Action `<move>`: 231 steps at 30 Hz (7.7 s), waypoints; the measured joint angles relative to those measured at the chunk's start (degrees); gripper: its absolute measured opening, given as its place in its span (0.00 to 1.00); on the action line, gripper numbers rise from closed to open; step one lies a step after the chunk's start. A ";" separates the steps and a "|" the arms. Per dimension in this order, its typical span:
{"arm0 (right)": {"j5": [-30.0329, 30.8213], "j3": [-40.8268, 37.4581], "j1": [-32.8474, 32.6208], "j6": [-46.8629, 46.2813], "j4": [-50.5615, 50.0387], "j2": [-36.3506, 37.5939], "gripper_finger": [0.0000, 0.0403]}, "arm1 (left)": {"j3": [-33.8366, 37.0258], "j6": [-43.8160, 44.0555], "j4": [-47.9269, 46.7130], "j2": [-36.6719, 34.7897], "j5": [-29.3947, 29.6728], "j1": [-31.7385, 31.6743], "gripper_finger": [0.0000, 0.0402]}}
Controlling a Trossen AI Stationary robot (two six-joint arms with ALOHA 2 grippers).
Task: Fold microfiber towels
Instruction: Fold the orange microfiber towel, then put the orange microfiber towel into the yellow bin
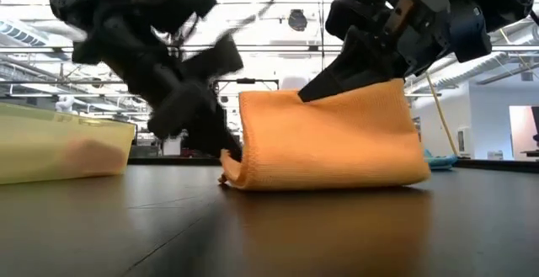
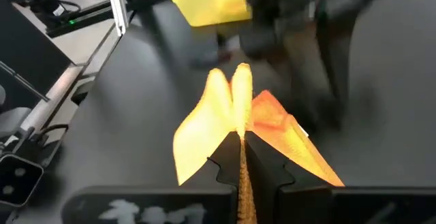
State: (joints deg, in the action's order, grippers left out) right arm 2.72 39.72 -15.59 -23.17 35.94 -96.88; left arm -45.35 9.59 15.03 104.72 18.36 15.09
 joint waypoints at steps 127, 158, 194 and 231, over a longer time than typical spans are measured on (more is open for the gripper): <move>31.65 -8.11 -16.39 -12.13 9.94 -5.04 0.00 | -0.04 -16.45 -2.48 -5.03 1.41 -0.77 0.23; 31.71 -8.11 -22.40 0.28 10.93 3.04 0.00 | -0.03 -15.04 8.24 1.10 -28.44 -14.91 0.65; 31.49 -8.11 -24.79 1.39 11.36 3.04 0.00 | 0.01 -8.86 -11.96 -24.90 -27.85 -3.56 0.03; 31.49 -8.11 -24.81 1.61 12.24 3.04 0.00 | -0.06 61.26 -78.90 -58.73 -8.36 32.94 0.02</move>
State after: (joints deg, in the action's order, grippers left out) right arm 34.22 31.62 -40.40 -21.56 48.18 -93.84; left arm -45.41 70.85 -63.87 46.00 10.00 48.03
